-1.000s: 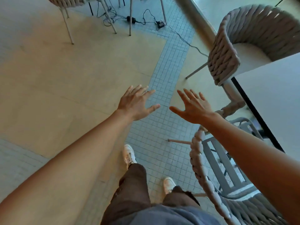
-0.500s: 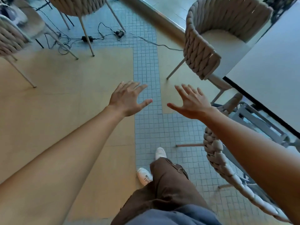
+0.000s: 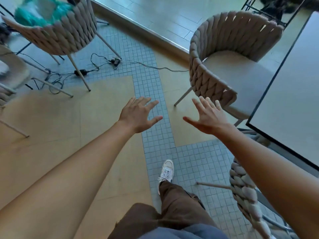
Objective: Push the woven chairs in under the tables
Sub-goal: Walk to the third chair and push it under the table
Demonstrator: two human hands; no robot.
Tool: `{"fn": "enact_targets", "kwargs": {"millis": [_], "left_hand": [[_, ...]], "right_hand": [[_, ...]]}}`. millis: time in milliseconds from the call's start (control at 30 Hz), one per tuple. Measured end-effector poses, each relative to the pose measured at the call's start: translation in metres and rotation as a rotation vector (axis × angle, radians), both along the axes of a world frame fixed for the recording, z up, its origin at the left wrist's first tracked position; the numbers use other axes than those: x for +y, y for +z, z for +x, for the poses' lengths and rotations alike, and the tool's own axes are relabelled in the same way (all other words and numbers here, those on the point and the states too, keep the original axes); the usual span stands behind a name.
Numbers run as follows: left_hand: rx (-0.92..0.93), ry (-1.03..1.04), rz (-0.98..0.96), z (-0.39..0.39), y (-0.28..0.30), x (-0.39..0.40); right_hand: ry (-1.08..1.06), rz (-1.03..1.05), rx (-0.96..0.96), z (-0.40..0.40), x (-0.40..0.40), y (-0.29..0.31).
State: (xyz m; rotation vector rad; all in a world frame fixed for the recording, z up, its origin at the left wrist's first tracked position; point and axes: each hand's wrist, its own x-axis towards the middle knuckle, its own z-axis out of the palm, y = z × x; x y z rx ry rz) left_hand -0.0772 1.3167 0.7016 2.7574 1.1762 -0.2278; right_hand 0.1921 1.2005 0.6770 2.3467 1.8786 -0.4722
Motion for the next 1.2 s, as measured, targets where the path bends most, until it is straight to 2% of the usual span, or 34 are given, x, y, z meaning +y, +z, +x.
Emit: {"fn": "enact_targets", "kwargs": {"millis": [433, 867, 1200], "left_hand": [[-0.024, -0.223, -0.055, 0.077, -0.012, 0.175], [0.061, -0.685, -0.024, 0.151, -0.014, 0.391], [0.089, -0.995, -0.004, 0.265, -0.036, 0.452]], "right_hand": [[-0.204, 0.002, 0.002, 0.05, 0.134, 0.006], [-0.617, -0.005, -0.001, 0.036, 0.234, -0.016], [-0.82, -0.017, 0.044, 0.071, 0.288, -0.048]]}}
